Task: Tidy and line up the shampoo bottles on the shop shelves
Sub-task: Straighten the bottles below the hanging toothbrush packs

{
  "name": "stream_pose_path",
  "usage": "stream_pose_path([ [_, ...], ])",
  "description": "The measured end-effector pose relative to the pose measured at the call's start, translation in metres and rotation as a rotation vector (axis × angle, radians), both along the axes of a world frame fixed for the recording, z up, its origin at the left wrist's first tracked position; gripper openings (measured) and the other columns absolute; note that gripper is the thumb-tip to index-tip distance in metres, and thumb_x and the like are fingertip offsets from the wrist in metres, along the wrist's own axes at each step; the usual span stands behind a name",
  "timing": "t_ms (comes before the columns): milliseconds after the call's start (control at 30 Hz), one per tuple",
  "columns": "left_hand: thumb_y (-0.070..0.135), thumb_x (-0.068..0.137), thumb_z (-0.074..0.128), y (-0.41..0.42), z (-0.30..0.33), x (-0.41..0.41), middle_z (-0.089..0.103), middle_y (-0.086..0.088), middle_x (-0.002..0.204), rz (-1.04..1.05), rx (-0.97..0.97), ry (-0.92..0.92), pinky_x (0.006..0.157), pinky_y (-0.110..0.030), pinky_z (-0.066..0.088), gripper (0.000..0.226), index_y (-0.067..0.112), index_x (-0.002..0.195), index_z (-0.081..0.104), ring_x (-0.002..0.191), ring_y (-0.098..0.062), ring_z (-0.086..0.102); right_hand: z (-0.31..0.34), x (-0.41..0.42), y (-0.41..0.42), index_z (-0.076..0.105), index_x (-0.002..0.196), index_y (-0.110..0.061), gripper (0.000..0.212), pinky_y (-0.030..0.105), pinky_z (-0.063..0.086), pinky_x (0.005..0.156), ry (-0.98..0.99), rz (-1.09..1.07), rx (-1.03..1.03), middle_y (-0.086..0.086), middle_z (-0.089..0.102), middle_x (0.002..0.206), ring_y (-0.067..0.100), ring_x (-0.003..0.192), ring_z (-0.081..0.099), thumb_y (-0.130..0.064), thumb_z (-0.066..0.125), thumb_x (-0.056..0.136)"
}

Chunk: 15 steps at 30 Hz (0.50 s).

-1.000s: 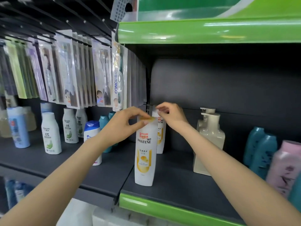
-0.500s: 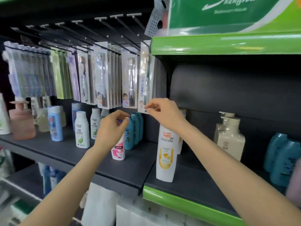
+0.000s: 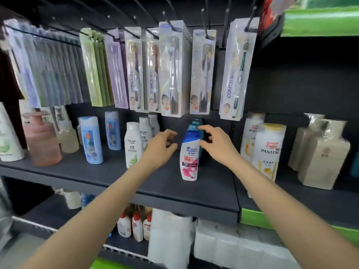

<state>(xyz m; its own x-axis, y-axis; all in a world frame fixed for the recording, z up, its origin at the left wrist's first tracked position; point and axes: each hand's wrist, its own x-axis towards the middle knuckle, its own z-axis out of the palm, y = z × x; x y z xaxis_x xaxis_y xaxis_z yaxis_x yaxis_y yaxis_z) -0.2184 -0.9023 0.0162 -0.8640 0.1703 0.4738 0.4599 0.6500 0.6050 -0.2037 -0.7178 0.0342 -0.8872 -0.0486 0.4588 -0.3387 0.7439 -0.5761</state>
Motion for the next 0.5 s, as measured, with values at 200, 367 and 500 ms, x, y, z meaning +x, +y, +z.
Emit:
stream_pose_path([
  [200,0.005,0.093,0.046,-0.002,-0.011,-0.010,0.052,0.005,0.125,-0.248,0.063,-0.117,0.087,-0.012,0.034,0.045,0.019,0.136,0.044,0.107,-0.010,0.051,-0.015,-0.010,-0.013,0.051,0.131,-0.026,0.046,0.025,0.041,0.095,-0.026,0.021,-0.125,0.008,0.049,0.129,0.022,0.119,0.050,-0.010,0.059,0.089],
  [367,0.001,0.089,0.045,0.001,-0.020,-0.025,0.058,-0.002,0.125,-0.329,0.157,-0.154,0.087,-0.022,0.044,0.050,0.024,0.133,0.046,0.094,-0.014,0.061,-0.016,-0.014,-0.016,0.060,0.111,-0.017,0.028,0.026,0.051,0.083,0.064,0.023,-0.238,0.003,0.058,0.110,0.018,0.101,0.058,-0.007,0.064,0.086],
  [500,0.000,0.088,0.050,-0.001,-0.028,-0.028,0.059,0.001,0.112,-0.330,0.217,-0.090,0.082,-0.017,0.047,0.048,0.029,0.126,0.049,0.084,-0.010,0.063,-0.020,-0.018,-0.019,0.056,0.108,-0.015,0.027,0.019,0.052,0.075,0.068,0.047,-0.330,-0.002,0.060,0.109,0.014,0.096,0.059,-0.006,0.065,0.085],
])
